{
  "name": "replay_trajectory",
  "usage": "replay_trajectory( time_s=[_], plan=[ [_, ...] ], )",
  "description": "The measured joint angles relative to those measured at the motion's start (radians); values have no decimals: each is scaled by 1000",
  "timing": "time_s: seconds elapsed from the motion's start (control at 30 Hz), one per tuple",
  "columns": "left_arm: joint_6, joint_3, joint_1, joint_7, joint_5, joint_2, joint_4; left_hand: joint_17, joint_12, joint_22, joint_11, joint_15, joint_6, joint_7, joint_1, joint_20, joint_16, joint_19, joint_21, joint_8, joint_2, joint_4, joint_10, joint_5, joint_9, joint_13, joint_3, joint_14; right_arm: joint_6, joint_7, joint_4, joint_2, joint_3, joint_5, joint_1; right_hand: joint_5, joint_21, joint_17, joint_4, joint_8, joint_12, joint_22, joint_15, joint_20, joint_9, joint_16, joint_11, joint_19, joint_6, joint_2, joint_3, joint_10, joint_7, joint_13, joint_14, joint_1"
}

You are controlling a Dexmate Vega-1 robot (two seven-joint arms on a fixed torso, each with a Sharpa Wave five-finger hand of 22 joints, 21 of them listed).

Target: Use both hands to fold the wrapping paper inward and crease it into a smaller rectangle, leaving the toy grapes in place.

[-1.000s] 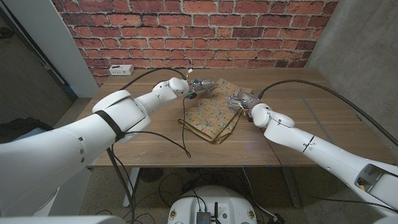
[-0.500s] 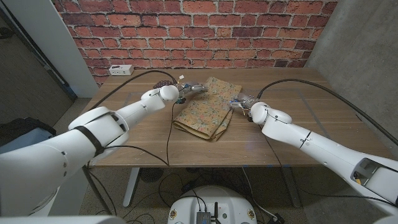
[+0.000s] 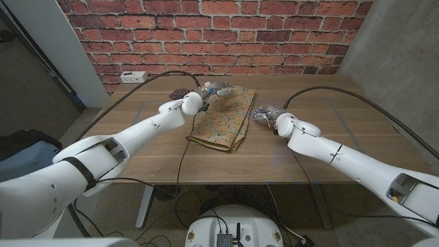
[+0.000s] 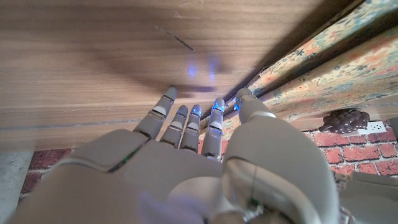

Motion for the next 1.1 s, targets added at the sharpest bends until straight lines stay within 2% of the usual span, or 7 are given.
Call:
replay_trajectory(
  time_s=[0.1, 0.17, 0.33, 0.47, 0.73, 0.9, 1.1],
  plan=[
    [-13, -12, 15, 15, 8, 2, -31, 2, 37, 0, 2, -3, 117, 55, -14, 5, 28, 68, 2, 33, 14, 6, 125, 0, 3, 4, 9, 117, 15, -60, -6, 7, 11, -19, -24, 0, -4, 1, 5, -4, -1, 0, 0, 2, 0, -7, -8, -22, -18, 0, -5, -16, -7, 0, -24, 0],
    [-14, -23, 31, 39, 21, 4, -60, 3, 65, 3, 1, -10, 203, 75, -19, 10, 48, 126, 16, 53, 19, 3, 220, 0, 5, 10, 32, 215, 36, -104, -12, 10, 23, -28, -42, 0, -4, 4, 19, -4, -1, 0, -1, -2, 0, -7, -7, -26, -23, 10, -7, -17, -12, 0, -25, -10],
    [37, -40, 71, 85, 70, 9, -146, 13, 111, 8, -3, -30, 361, 89, -4, 10, 79, 247, 52, 98, 41, -10, 362, 31, 24, 35, 89, 372, 105, -165, -21, 10, 49, -33, -72, 0, 5, 15, 59, -1, 3, 0, -1, -18, 0, -1, -10, -12, -23, 36, -7, -21, -12, 0, -25, -36],
    [134, -45, 99, 124, 132, 7, -210, 60, 158, 13, -6, -41, 444, 102, 21, -8, 148, 318, 82, 142, 65, -16, 470, 54, 53, 66, 100, 487, 154, -169, -29, 0, 65, -33, -87, 0, 13, 13, 63, 0, 3, 0, -1, -40, 0, -1, -10, 9, -27, 21, -11, -21, -8, 0, -25, -53],
    [360, -34, 139, 196, 258, -19, -296, 261, 289, 40, 2, -51, 561, 110, 149, -56, 331, 391, 158, 255, 66, -22, 612, 135, 152, 190, 116, 610, 199, -106, -47, -15, 70, -30, -82, 0, 20, -6, 29, 4, 7, 0, 2, -46, 0, -1, -6, 24, -28, -16, -16, -16, -7, 0, -20, -27],
    [523, -14, 146, 207, 328, -35, -326, 302, 331, 50, 7, -51, 597, 113, 178, -61, 368, 410, 191, 295, 64, -19, 653, 173, 188, 237, 144, 643, 207, -54, -56, -21, 62, -30, -67, 1, 21, -11, 14, 4, 11, 0, 3, -55, 0, -1, -3, 32, -28, -25, -15, -13, -7, 0, -10, -17],
    [670, 13, 134, 158, 366, -47, -348, 349, 365, 55, 12, -43, 611, 114, 191, -56, 408, 415, 211, 329, 62, -17, 679, 196, 226, 283, 148, 664, 218, 5, -59, -22, 49, -37, -50, 4, 21, -12, 0, 8, 11, 0, -3, -53, 0, -1, -3, 38, -24, -31, -11, -13, -3, 0, -5, -5]
  ],
)
